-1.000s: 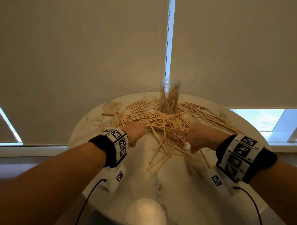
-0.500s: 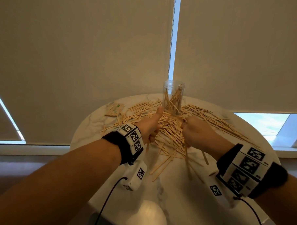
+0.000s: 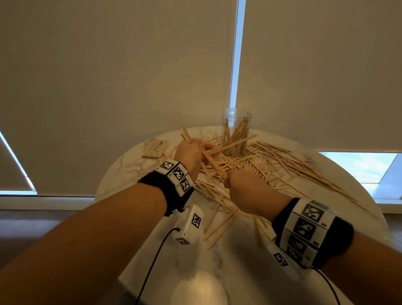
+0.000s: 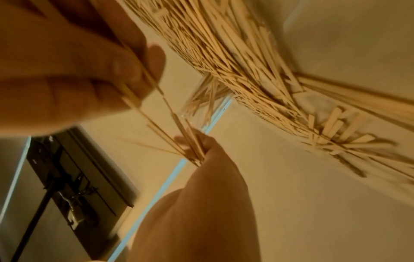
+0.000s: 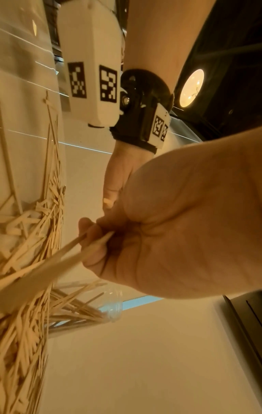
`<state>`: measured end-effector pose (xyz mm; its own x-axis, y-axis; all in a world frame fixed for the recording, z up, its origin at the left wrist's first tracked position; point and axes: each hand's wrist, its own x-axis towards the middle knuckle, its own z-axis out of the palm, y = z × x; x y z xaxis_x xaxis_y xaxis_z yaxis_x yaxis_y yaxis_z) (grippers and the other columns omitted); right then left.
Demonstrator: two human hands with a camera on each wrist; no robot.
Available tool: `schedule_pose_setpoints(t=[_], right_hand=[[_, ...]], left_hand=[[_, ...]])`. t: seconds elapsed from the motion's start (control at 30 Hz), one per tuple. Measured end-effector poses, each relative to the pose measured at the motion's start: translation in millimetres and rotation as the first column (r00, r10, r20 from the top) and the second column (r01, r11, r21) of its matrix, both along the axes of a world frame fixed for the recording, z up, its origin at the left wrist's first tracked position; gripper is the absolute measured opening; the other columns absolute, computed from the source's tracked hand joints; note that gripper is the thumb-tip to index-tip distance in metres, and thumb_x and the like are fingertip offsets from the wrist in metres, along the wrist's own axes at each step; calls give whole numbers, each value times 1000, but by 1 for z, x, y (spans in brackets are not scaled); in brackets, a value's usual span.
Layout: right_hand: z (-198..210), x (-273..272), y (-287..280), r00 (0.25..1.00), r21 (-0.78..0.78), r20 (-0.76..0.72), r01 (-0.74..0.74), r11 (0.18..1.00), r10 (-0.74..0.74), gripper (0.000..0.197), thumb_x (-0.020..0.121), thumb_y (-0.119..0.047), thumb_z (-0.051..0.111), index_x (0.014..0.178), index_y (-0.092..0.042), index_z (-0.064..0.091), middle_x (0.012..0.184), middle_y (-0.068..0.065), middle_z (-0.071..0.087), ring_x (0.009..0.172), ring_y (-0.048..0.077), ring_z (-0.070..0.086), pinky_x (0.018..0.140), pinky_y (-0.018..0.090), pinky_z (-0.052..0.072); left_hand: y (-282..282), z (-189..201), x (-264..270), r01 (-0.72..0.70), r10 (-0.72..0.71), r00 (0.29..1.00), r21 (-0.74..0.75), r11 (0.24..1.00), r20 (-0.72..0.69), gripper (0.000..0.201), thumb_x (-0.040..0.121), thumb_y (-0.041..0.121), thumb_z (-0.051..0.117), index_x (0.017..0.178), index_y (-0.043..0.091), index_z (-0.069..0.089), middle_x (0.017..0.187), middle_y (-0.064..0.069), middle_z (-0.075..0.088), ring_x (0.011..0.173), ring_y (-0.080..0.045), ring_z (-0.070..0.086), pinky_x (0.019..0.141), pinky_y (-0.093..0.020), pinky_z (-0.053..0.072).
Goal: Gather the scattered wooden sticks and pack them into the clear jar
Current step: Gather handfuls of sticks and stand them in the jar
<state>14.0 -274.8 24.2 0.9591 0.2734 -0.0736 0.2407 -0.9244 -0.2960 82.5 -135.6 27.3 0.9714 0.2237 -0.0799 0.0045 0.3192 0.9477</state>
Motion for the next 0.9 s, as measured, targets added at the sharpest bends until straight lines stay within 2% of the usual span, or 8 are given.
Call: schedule_pose_setpoints(t=[0.17, 0.23, 0.33, 0.4, 0.5, 0.67, 0.8, 0.9], right_hand=[[6, 13, -13, 997, 30, -13, 74, 997, -74, 23, 96, -2, 41, 110, 0, 59, 106, 17, 64, 98, 32, 61, 82, 42, 53], [11, 22, -16, 992, 202, -29, 124, 972, -121, 20, 97, -5, 42, 106, 0, 60, 100, 18, 65, 92, 32, 64, 77, 44, 55], [23, 24, -12, 976, 550, -165, 213, 807, -146, 19, 102, -5, 41, 112, 2, 56, 87, 13, 64, 70, 18, 60, 57, 28, 52], [31, 22, -10, 969, 691, -211, 242, 681, -130, 23, 104, -4, 37, 117, 4, 55, 83, 14, 63, 62, 16, 57, 50, 23, 50], [40, 24, -6, 979, 729, -163, 204, 654, -124, 23, 104, -5, 37, 116, 3, 54, 85, 14, 63, 62, 17, 57, 49, 22, 50], [47, 30, 7, 985, 738, -123, 171, 652, -119, 25, 100, -1, 37, 112, 8, 57, 87, 18, 63, 63, 19, 58, 50, 23, 52], [48, 28, 7, 994, 750, -62, 105, 653, -88, 22, 90, 9, 40, 90, 5, 61, 83, 21, 60, 71, 22, 59, 59, 29, 53], [50, 30, 4, 991, 799, -50, 115, 590, -126, 19, 97, 3, 39, 93, 1, 58, 77, 14, 53, 64, 16, 52, 53, 23, 48]], left_hand=[[28, -7, 18, -179, 177, 982, 26, 983, 71, 23, 108, 19, 29, 97, 12, 48, 68, 0, 43, 51, -12, 39, 51, -30, 41], [32, -14, 21, -182, 178, 982, 75, 980, 55, 25, 108, 22, 28, 92, 16, 46, 67, 1, 40, 51, -11, 35, 47, -27, 35], [33, -22, 19, -153, 155, 988, 140, 978, -3, 23, 107, 30, 32, 95, 14, 44, 70, 1, 38, 54, -13, 37, 46, -27, 40], [30, -24, 12, -110, 119, 992, 202, 973, -33, 26, 106, 35, 36, 104, 11, 46, 75, -2, 42, 60, -14, 43, 50, -29, 46], [18, -23, -8, 19, -16, 1000, 436, 900, -11, 31, 107, 38, 36, 116, 11, 48, 87, -5, 52, 65, -14, 52, 48, -27, 45], [-7, -18, -30, 225, -238, 970, 490, 842, -37, 42, 103, 53, 34, 103, 15, 53, 77, -3, 58, 49, -10, 44, 43, -23, 34], [-14, -14, -39, 261, -334, 943, 630, 731, -3, 80, 68, 91, 30, 80, 17, 57, 61, 1, 46, 46, -11, 36, 46, -24, 34], [-10, -15, -38, 371, -426, 903, 605, 704, -58, 73, 75, 84, 40, 83, 13, 58, 63, 2, 44, 49, -10, 35, 46, -24, 33]])
